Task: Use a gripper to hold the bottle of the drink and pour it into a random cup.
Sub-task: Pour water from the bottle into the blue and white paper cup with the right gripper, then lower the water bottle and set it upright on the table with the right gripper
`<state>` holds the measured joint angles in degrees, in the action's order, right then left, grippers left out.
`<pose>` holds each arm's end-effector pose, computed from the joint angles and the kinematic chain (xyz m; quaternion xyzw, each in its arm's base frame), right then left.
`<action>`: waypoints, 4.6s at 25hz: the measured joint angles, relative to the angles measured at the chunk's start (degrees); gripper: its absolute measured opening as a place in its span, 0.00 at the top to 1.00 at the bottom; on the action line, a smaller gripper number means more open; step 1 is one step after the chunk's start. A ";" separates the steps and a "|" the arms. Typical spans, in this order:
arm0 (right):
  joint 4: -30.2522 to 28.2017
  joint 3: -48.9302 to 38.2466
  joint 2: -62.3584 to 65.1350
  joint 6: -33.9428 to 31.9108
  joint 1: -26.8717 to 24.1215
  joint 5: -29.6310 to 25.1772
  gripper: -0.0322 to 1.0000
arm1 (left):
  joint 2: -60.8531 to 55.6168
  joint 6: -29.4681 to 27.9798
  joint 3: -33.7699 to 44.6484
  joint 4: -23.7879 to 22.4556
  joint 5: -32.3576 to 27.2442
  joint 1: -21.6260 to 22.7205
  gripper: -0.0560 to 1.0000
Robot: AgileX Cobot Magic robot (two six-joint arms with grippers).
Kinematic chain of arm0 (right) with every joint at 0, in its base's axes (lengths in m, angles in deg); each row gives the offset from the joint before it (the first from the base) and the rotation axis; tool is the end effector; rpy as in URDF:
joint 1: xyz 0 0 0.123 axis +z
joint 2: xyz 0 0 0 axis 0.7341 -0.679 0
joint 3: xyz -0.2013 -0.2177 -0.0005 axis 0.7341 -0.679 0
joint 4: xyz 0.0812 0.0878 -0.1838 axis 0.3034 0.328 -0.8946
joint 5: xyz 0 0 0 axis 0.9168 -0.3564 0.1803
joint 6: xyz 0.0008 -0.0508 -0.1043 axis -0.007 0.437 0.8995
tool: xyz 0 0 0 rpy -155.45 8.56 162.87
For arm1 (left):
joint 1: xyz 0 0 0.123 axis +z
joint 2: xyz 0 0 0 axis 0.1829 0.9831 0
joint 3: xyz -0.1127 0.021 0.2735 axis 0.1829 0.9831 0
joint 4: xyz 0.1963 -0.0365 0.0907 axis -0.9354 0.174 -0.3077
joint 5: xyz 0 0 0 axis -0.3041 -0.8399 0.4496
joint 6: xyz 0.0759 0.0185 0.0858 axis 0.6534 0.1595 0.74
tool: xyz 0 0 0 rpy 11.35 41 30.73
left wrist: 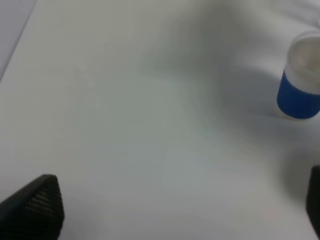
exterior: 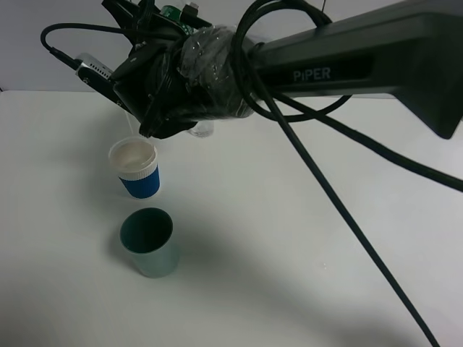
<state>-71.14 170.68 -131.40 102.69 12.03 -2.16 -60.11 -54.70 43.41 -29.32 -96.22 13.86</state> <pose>0.3196 0.3625 0.2561 -0.7195 0.2865 -0.5523 0.3086 -0.0247 0.0006 0.2536 -0.0250 0.8468 0.0252 0.5308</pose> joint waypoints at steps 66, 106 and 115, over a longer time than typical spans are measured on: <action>37.75 0.14 14.56 -62.16 -1.29 3.12 0.42 | 0.00 0.00 0.00 0.06 0.00 0.00 0.02; 49.06 -46.32 36.00 -68.04 -9.57 43.53 0.42 | 0.00 0.00 0.00 0.06 0.00 0.00 0.02; 46.38 -53.83 38.78 -65.58 -11.66 48.72 0.42 | 0.00 0.00 0.00 0.06 0.00 0.00 0.02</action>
<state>-24.76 116.85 -92.62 37.11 0.37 46.56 -60.11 -54.70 43.41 -29.26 -96.22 13.86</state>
